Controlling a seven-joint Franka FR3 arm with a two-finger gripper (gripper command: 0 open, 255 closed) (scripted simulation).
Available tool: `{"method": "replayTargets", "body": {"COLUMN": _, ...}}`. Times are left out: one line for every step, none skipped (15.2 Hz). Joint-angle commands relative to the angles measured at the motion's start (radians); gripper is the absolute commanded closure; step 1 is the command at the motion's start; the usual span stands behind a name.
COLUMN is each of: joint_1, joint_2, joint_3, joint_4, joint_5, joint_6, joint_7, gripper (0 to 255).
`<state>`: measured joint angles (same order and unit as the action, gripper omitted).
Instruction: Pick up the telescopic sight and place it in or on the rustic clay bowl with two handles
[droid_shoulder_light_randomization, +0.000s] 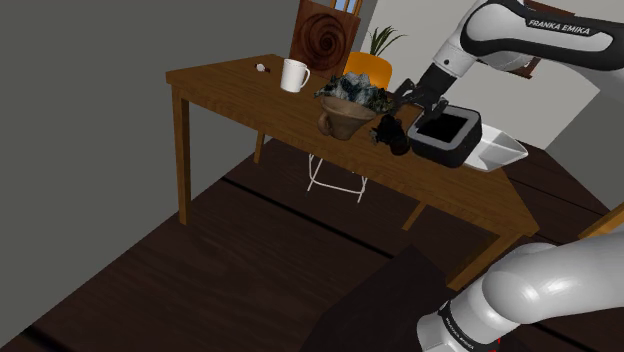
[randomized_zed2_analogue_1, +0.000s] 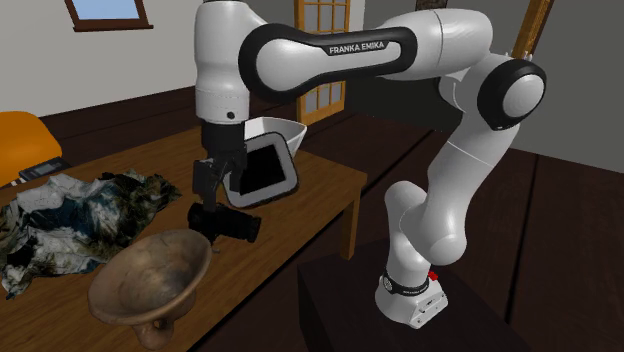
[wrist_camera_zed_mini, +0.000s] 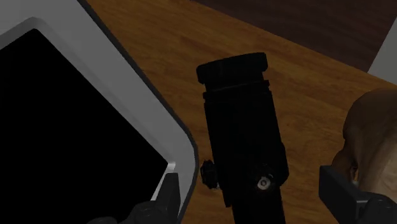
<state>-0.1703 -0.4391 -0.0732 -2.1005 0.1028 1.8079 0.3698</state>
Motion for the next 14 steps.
{"method": "replayTargets", "body": {"joint_1": -0.003, "joint_2": 0.009, "joint_3": -0.002, "joint_4": -0.020, "joint_5": 0.001, "joint_6": 0.023, "joint_7": 0.004, "gripper": 0}}
{"method": "replayTargets", "body": {"joint_1": -0.003, "joint_2": 0.010, "joint_3": -0.001, "joint_4": -0.032, "joint_5": 0.001, "joint_6": 0.037, "joint_7": 0.004, "gripper": 0}}
{"method": "replayTargets", "body": {"joint_1": -0.003, "joint_2": 0.011, "joint_3": 0.001, "joint_4": -0.044, "joint_5": 0.002, "joint_6": 0.050, "joint_7": 0.003, "gripper": 0}}
{"method": "replayTargets", "body": {"joint_1": -0.003, "joint_2": 0.013, "joint_3": 0.002, "joint_4": -0.056, "joint_5": 0.003, "joint_6": 0.064, "joint_7": 0.003, "gripper": 0}}
{"method": "replayTargets", "body": {"joint_1": -0.002, "joint_2": 0.014, "joint_3": 0.003, "joint_4": -0.068, "joint_5": 0.004, "joint_6": 0.077, "joint_7": 0.002, "gripper": 0}}
{"method": "replayTargets", "body": {"joint_1": -0.002, "joint_2": 0.015, "joint_3": 0.003, "joint_4": -0.075, "joint_5": 0.004, "joint_6": 0.085, "joint_7": 0.002, "gripper": 0}}
{"method": "replayTargets", "body": {"joint_1": -0.002, "joint_2": 0.015, "joint_3": 0.003, "joint_4": -0.075, "joint_5": 0.004, "joint_6": 0.085, "joint_7": 0.002, "gripper": 0}}
{"method": "replayTargets", "body": {"joint_1": -0.002, "joint_2": 0.015, "joint_3": 0.003, "joint_4": -0.075, "joint_5": 0.004, "joint_6": 0.085, "joint_7": 0.002, "gripper": 0}}
{"method": "replayTargets", "body": {"joint_1": -0.002, "joint_2": 0.015, "joint_3": 0.003, "joint_4": -0.075, "joint_5": 0.004, "joint_6": 0.085, "joint_7": 0.002, "gripper": 0}}
{"method": "replayTargets", "body": {"joint_1": -0.002, "joint_2": 0.015, "joint_3": 0.003, "joint_4": -0.075, "joint_5": 0.004, "joint_6": 0.085, "joint_7": 0.002, "gripper": 0}}
{"method": "replayTargets", "body": {"joint_1": -0.002, "joint_2": 0.015, "joint_3": 0.003, "joint_4": -0.075, "joint_5": 0.004, "joint_6": 0.085, "joint_7": 0.002, "gripper": 0}}
{"method": "replayTargets", "body": {"joint_1": -0.002, "joint_2": 0.015, "joint_3": 0.003, "joint_4": -0.075, "joint_5": 0.004, "joint_6": 0.085, "joint_7": 0.002, "gripper": 0}}
{"method": "replayTargets", "body": {"joint_1": -0.002, "joint_2": 0.015, "joint_3": 0.004, "joint_4": -0.075, "joint_5": 0.004, "joint_6": 0.085, "joint_7": 0.002, "gripper": 0}}
{"method": "replayTargets", "body": {"joint_1": -0.003, "joint_2": 0.015, "joint_3": 0.004, "joint_4": -0.075, "joint_5": 0.004, "joint_6": 0.085, "joint_7": 0.002, "gripper": 0}}
